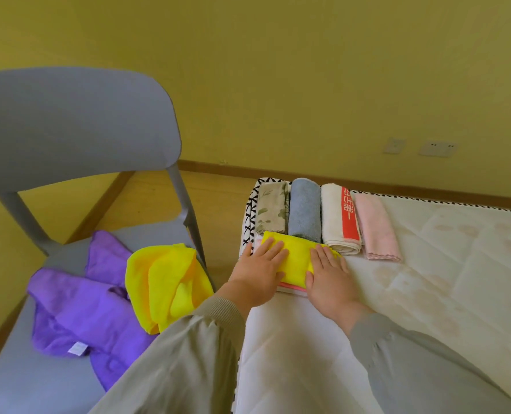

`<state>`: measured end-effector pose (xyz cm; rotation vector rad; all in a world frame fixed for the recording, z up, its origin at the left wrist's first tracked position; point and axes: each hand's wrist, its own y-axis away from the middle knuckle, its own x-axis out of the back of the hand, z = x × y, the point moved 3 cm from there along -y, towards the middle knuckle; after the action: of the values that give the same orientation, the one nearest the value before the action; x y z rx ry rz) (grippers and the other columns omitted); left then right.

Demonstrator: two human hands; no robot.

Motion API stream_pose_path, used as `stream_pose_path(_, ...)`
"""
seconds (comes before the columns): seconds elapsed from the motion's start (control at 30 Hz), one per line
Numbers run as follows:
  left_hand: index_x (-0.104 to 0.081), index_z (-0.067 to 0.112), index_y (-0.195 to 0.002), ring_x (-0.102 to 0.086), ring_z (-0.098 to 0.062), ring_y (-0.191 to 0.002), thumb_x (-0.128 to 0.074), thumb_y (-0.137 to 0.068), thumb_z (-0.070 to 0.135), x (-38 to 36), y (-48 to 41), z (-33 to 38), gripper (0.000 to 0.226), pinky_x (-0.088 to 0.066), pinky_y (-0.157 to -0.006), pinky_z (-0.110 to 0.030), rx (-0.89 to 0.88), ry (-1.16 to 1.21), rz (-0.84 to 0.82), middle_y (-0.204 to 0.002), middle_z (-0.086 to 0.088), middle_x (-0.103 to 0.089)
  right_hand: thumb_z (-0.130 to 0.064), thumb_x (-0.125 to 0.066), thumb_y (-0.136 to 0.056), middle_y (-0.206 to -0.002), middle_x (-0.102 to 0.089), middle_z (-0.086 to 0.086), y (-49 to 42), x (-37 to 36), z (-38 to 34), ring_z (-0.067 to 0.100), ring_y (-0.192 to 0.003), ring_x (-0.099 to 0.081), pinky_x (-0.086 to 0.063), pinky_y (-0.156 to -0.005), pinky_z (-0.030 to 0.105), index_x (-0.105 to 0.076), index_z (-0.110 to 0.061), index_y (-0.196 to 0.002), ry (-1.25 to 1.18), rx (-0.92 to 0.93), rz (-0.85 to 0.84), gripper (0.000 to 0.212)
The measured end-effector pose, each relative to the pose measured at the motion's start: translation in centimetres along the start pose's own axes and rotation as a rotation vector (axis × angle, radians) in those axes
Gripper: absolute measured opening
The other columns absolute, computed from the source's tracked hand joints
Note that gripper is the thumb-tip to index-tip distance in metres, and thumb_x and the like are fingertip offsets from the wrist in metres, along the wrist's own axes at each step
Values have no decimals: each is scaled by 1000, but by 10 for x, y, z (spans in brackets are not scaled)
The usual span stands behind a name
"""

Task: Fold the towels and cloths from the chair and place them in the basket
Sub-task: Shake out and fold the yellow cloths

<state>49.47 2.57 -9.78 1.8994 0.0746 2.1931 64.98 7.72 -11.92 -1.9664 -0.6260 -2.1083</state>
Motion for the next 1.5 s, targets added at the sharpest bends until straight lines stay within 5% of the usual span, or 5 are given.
stream_pose_path(0.4, -22, 21, -150, 2, -23, -147, -32, -98, 49, 11, 144, -80, 60, -5, -118, -46, 367, -35, 100, -160, -2, -11, -22, -40, -96, -160, 2, 4, 50, 43, -123, 18, -147, 9, 9, -115, 37, -18, -17, -150, -291, 193, 223, 59)
stream_pose_path(0.7, -44, 21, -140, -57, -30, -108, -50, -91, 21, -12, 185, -115, 50, -47, -82, -36, 677, 460, 105, -113, -11, -63, -29, -65, -79, -116, -64, 10, 61, -1, -226, 29, -100, -63, -51, -86, 37, -55, -9, -123, -1175, -140, -485, 49)
stream_pose_path(0.8, -59, 15, -126, -61, -27, -95, -52, -86, 6, -13, 187, -114, 41, -45, -72, -26, 688, 752, 186, -99, -8, -67, -10, -62, -84, -82, -57, 14, 61, 0, -227, 22, -75, -53, -37, -64, 26, -61, -7, -85, -1122, -157, -411, 3)
stream_pose_path(1.03, -69, 10, -103, -48, 1, -47, -68, -80, 0, 59, 196, -122, 25, -36, -48, -10, 691, 1060, 506, -64, 5, -52, -13, -60, -90, -67, -44, 7, 54, 97, -227, 16, -61, -39, -30, -47, 19, -60, -3, -77, -1081, -34, -86, 17)
stream_pose_path(1.5, -66, 9, -84, -57, -7, -47, -58, -89, 5, 236, 307, -41, 11, -48, -56, -23, 521, 995, 645, -59, -2, -61, -2, -57, -88, -65, -40, 5, 159, 284, -222, 15, -62, -34, -27, -55, 28, -53, 5, -70, -1052, 400, 180, 20)
